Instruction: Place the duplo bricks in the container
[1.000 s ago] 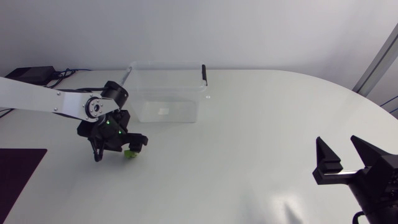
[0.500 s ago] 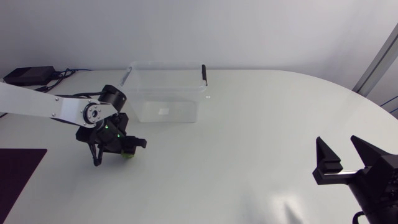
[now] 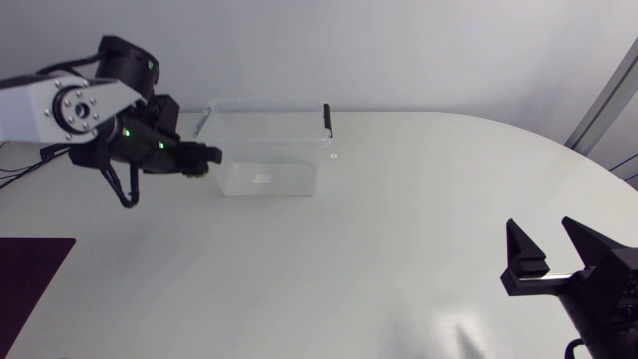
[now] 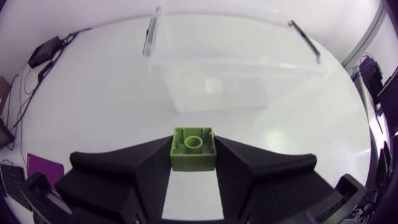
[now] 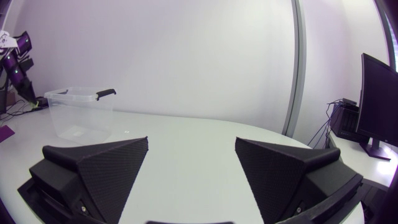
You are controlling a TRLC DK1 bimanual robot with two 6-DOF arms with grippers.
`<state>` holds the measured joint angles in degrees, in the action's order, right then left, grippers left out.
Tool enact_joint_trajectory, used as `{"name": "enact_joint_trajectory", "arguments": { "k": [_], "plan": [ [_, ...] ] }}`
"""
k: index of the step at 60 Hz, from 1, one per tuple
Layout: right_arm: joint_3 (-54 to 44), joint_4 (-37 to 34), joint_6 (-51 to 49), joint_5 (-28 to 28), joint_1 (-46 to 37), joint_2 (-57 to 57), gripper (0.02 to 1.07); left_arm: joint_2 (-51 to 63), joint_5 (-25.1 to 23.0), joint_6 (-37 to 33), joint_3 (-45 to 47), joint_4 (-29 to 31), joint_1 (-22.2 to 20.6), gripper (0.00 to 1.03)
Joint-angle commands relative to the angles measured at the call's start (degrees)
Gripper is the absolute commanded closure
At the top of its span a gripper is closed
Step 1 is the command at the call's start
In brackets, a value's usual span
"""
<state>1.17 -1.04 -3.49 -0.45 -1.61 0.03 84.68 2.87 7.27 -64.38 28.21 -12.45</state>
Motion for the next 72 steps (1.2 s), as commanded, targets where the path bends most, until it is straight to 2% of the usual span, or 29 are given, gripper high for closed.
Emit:
{"name": "enact_joint_trajectory", "arguments": {
  "k": [1,19,23,24,25,27,28,29,30,44,52,58,60,67,72],
  "plan": [
    [-1.2,0.7,-0.9,-0.5,-0.2,-0.4,0.06,0.9,0.1,-0.9,-6.4,1.0,-0.2,0.69],
    [-1.2,0.6,-1.0,-0.5,-0.2,-0.4,0.06,13.2,0.0,-1.5,-25.2,0.9,-0.9,0.69],
    [-1.2,0.7,-1.0,-0.5,-0.2,-0.4,0.06,16.4,0.0,-1.4,-27.9,1.1,-0.8,0.67],
    [-1.2,0.6,-1.0,-0.5,-0.2,-0.4,0.06,16.8,0.1,-1.4,-28.3,1.1,-0.8,0.63],
    [-1.2,0.7,-1.0,-0.5,-0.2,-0.4,0.06,17.4,0.1,-1.4,-28.6,1.3,-0.8,0.53],
    [-1.2,0.7,-0.9,-0.5,-0.2,-0.4,0.06,17.7,0.1,-1.3,-28.9,1.5,-0.7,0.29],
    [-1.2,0.6,-0.9,-0.5,-0.2,-0.4,0.06,17.7,0.1,-1.3,-28.8,1.5,-0.7,0.21],
    [-1.2,0.7,-0.9,-0.5,-0.2,-0.4,0.06,17.7,0.3,-1.3,-28.6,1.6,-0.7,0.08],
    [-1.2,0.7,-0.9,-0.5,-0.2,-0.4,0.06,17.7,0.4,-1.3,-28.5,1.6,-0.8,0.06],
    [-1.2,0.7,-1.0,-0.5,-0.2,-0.4,0.06,12.8,2.0,-2.4,-25.9,1.9,-0.4,0.05],
    [-1.2,0.7,-1.0,-0.6,-0.2,-0.4,0.06,8.1,7.4,-4.1,-23.4,1.9,0.7,0.05],
    [-1.2,0.7,-1.0,-0.5,-0.2,-0.4,0.06,2.3,7.9,-4.3,-19.1,1.0,2.3,0.05],
    [-1.2,0.7,-0.9,-0.5,-0.2,-0.4,0.06,0.2,7.9,-4.3,-17.5,0.3,2.5,0.05],
    [-1.2,0.7,-0.9,-0.6,-0.2,-0.4,0.06,-11.3,7.9,-6.2,-6.0,-8.7,2.6,0.05],
    [-1.2,0.6,-1.0,-0.5,-0.2,-0.4,0.06,-17.7,7.8,-7.4,0.0,-10.8,0.8,0.05]
  ]
}}
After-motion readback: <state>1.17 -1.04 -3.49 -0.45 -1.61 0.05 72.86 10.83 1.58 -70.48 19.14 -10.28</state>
